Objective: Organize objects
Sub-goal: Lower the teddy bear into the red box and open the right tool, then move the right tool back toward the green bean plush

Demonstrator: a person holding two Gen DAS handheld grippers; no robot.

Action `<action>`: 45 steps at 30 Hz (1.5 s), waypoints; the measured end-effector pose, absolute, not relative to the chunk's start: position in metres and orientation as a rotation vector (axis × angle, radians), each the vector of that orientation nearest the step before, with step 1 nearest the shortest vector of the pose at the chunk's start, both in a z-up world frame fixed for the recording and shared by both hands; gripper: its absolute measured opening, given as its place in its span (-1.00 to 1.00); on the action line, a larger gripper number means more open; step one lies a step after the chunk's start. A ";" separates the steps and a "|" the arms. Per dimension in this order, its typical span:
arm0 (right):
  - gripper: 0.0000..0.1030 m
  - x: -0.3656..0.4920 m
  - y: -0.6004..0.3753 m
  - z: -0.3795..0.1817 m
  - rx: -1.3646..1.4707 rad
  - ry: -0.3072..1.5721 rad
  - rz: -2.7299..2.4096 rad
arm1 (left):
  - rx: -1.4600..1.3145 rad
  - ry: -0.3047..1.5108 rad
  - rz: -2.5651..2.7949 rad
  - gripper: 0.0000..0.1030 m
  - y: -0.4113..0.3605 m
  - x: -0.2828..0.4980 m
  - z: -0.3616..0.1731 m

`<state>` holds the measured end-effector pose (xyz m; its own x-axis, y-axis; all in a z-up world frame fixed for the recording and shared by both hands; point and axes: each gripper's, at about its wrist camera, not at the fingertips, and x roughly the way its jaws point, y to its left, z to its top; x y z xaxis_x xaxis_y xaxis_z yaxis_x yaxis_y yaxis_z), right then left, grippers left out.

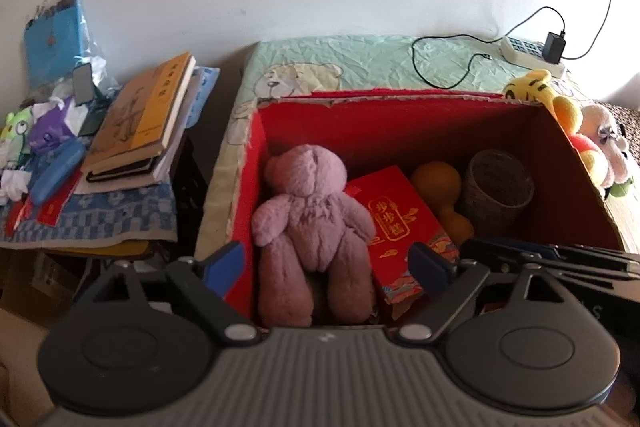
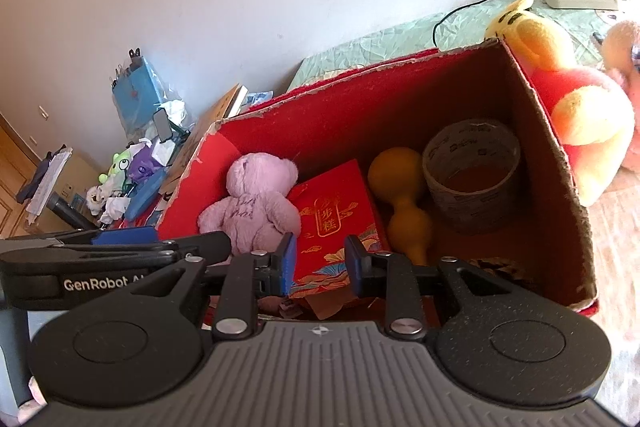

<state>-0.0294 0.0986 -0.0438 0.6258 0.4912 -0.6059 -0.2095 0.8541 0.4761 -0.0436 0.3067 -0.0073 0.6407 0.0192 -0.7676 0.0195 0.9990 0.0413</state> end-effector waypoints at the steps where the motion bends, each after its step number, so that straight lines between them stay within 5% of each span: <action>1: -0.45 -0.030 0.099 -0.043 0.380 0.799 0.412 | 0.050 0.871 0.007 0.77 0.306 -0.045 -0.006; 14: -0.43 -0.043 0.090 -0.032 0.334 0.751 0.341 | 0.069 0.833 0.026 0.99 0.295 -0.053 0.006; 20: -0.29 -0.054 0.082 -0.026 0.312 0.709 0.313 | 0.091 0.825 0.013 0.99 0.278 -0.053 0.009; 45: -0.27 -0.049 -0.086 -0.022 0.477 0.634 0.426 | 0.022 0.748 -0.161 0.97 0.124 -0.058 0.036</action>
<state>-0.0495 -0.0861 -0.0225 0.7271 0.5125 -0.4568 -0.2295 0.8086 0.5417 -0.0583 0.1236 0.0355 0.7214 -0.1380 -0.6786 0.1536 0.9874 -0.0374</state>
